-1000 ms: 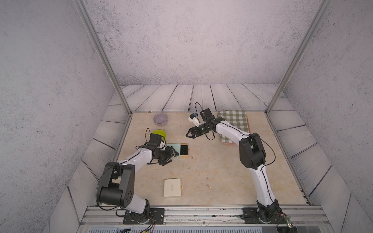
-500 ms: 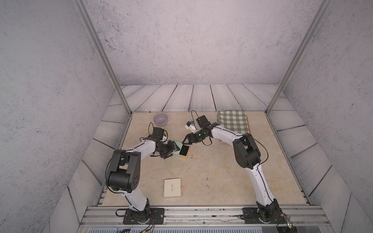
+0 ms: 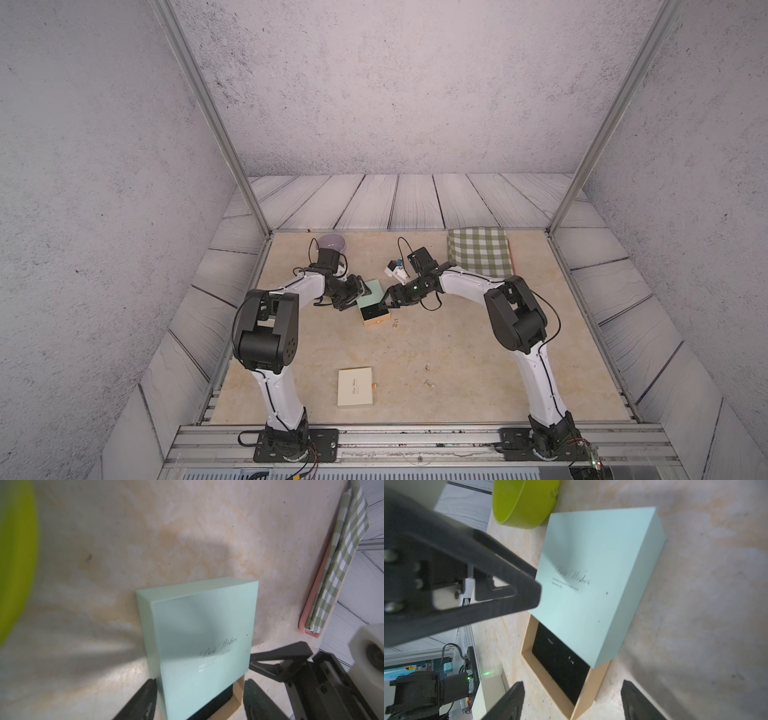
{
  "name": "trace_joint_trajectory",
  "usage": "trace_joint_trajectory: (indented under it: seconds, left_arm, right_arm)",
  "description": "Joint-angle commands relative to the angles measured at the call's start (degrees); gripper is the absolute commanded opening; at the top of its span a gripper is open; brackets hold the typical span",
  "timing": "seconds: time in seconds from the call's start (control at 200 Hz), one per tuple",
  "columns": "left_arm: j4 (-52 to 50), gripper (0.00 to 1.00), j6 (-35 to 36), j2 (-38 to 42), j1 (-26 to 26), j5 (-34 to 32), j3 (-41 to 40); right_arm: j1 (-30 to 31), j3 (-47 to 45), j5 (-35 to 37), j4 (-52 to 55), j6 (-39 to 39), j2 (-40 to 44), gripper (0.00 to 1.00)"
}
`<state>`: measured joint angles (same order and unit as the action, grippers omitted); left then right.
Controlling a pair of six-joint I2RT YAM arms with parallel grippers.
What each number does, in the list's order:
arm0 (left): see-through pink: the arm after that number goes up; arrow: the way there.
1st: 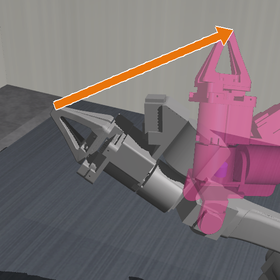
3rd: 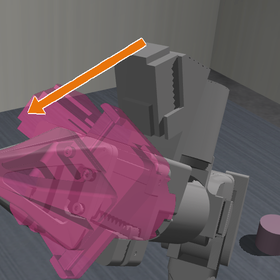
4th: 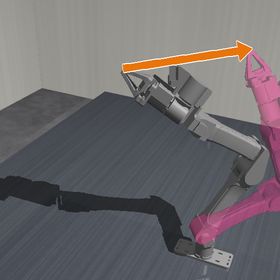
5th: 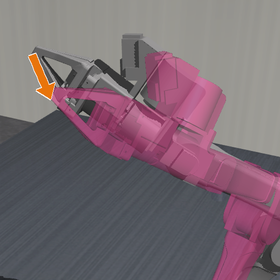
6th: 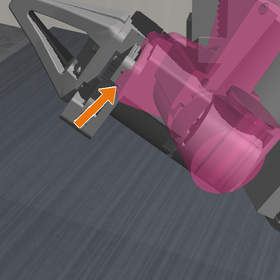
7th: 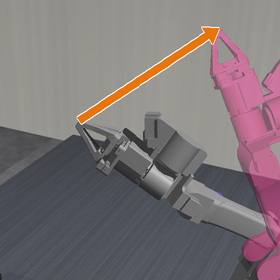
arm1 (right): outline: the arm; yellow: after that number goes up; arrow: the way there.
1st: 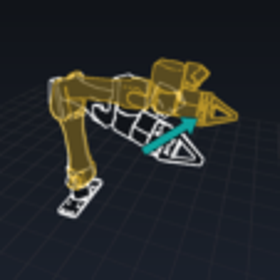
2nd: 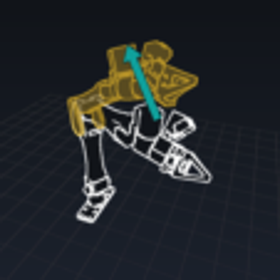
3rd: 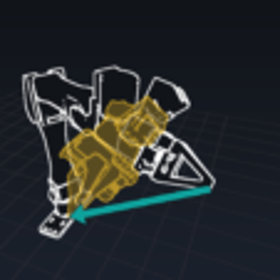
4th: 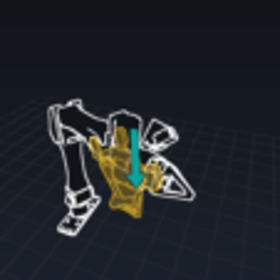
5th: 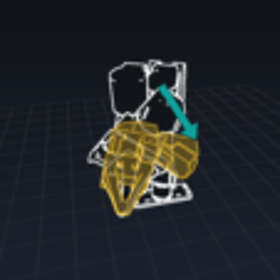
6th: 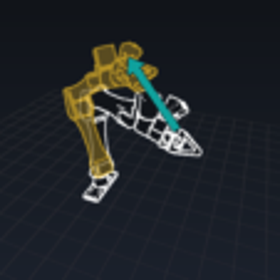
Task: Place the earrings into the drawer-style jewelry box
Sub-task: Adjust the jewelry box at the center of the board.
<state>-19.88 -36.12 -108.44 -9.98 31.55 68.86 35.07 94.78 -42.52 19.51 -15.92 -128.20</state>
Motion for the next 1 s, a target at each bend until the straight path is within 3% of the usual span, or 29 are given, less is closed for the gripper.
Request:
trace_joint_trajectory:
  seconds: [0.0,0.55,0.996]
  left_arm:
    - [0.8,0.69,-0.21,-1.21,0.38,0.55,1.69]
    - [-0.64,0.68,0.46,0.67,1.44,-0.4,1.14]
    - [6.54,0.68,-5.64,10.69,0.97,7.99,-15.02]
  right_arm:
    - [0.26,-2.12,0.58,-2.63,-2.25,3.5,0.76]
    - [1.48,-7.67,6.32,-2.38,-6.51,8.09,0.72]
    - [1.93,-16.02,11.92,-4.53,-11.23,16.73,0.72]
